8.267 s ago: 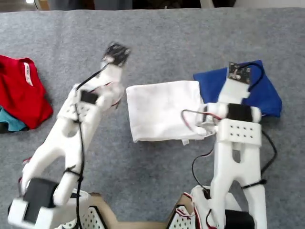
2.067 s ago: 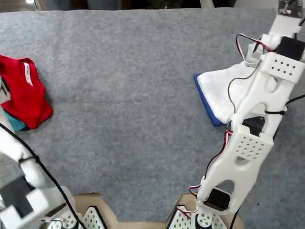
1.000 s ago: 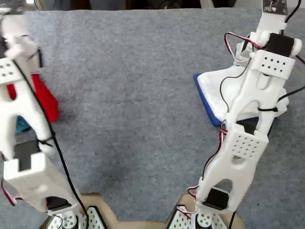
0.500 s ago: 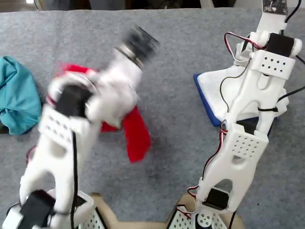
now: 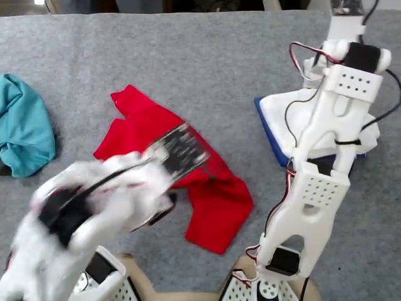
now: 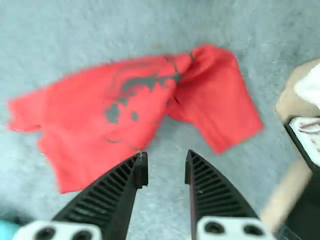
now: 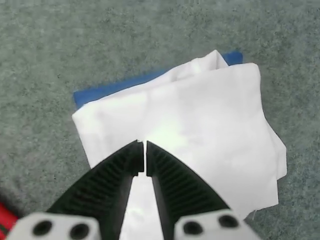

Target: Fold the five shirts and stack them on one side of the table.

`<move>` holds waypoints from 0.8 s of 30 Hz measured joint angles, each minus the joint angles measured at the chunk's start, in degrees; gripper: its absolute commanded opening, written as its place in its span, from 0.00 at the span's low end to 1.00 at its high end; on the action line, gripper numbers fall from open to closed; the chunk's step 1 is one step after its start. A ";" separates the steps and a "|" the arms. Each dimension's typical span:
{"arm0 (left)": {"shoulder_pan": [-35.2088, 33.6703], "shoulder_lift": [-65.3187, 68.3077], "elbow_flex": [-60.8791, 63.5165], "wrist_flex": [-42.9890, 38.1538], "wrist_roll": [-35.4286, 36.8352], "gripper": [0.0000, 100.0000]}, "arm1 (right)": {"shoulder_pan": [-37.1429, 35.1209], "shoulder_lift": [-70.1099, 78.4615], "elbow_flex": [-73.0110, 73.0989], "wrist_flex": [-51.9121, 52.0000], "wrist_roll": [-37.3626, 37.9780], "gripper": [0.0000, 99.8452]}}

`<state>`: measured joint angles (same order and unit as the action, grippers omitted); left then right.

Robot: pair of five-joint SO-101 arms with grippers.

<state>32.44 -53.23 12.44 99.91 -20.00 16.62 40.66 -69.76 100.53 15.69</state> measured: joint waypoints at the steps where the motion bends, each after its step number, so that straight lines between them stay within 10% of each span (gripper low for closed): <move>1: -2.02 -2.73 0.00 0.09 -0.18 0.15 | -1.23 0.00 0.00 0.00 0.09 0.09; 8: -28.75 -7.74 6.59 -2.29 -0.88 0.15 | -15.82 0.00 9.05 0.00 0.09 0.19; 15: -54.51 -8.00 33.23 -24.26 -0.88 0.15 | -34.20 0.00 23.47 -5.10 -2.81 0.19; 24: -66.46 -7.91 43.69 -31.91 -0.88 0.15 | -41.49 9.76 30.24 -14.59 -10.99 0.02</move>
<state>-34.02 -61.14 56.13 68.00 -20.88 -24.88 50.42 -39.52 85.93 4.70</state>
